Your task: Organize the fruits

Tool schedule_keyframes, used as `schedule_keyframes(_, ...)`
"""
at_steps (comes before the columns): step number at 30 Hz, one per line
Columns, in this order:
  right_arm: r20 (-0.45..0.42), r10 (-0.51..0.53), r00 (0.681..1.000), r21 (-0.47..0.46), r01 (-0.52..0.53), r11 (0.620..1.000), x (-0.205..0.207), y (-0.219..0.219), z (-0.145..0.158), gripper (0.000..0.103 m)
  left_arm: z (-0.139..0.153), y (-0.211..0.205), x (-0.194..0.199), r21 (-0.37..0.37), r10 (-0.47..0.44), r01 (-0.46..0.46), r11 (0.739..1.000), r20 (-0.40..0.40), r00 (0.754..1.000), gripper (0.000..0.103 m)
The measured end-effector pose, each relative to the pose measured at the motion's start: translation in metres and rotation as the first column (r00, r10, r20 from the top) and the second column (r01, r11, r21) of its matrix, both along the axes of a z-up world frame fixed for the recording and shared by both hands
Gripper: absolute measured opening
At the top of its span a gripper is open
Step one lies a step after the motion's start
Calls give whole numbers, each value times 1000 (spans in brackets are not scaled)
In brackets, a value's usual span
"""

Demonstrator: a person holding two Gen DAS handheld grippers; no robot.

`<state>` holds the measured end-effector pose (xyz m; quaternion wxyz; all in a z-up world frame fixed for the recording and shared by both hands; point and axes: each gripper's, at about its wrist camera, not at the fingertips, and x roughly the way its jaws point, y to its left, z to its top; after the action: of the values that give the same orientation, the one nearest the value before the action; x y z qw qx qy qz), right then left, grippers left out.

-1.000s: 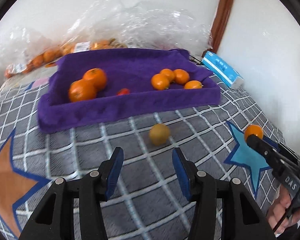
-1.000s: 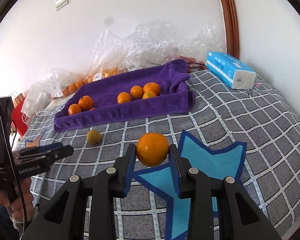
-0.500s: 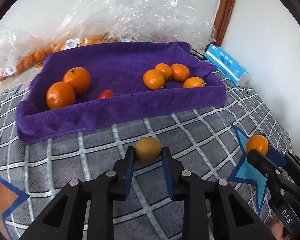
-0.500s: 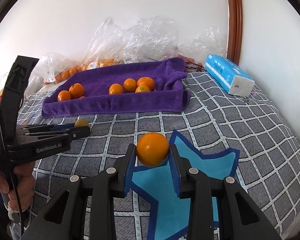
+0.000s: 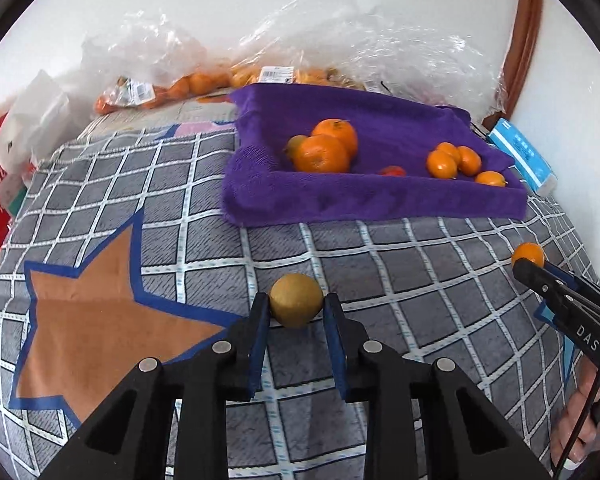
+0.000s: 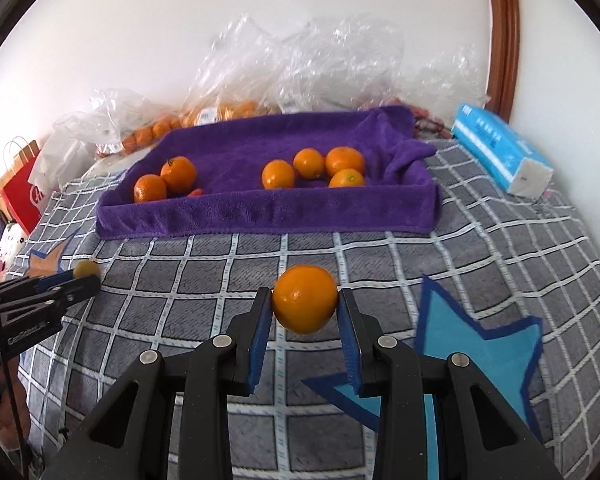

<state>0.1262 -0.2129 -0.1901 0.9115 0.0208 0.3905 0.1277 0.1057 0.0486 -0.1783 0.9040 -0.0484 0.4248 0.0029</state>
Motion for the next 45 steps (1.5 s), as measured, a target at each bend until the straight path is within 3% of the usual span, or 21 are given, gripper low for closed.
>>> schedule_keyframes(6,-13,11,1000,-35,-11,999,11,16,-9,33,-5,-2,5,25,-5,5,1000,21,1000,26)
schedule_keyframes(15,-72,30,997,-25,-32,999,21,18,-19,33,-6,6,5,-28,-3,4,1000,27,1000,26)
schedule_keyframes(23,-58,15,998,-96,-21,995,20,27,-19,33,-7,13,5,-93,1,2,996,33,999,26)
schedule_keyframes(28,-61,18,998,-84,-23,996,21,25,-19,33,-7,10,4,-75,2,1,997,30,1000,26)
schedule_keyframes(33,-61,19,998,-83,-24,996,22,24,-19,33,-6,14,4,-110,1,3,994,36,999,26)
schedule_keyframes(36,-61,16,998,-80,-21,997,22,23,-19,33,-6,20,2,-156,-10,19,988,55,998,26)
schedule_keyframes(45,-38,13,999,-60,-15,998,17,21,-17,32,3,15,-6,-144,-27,45,988,126,992,26)
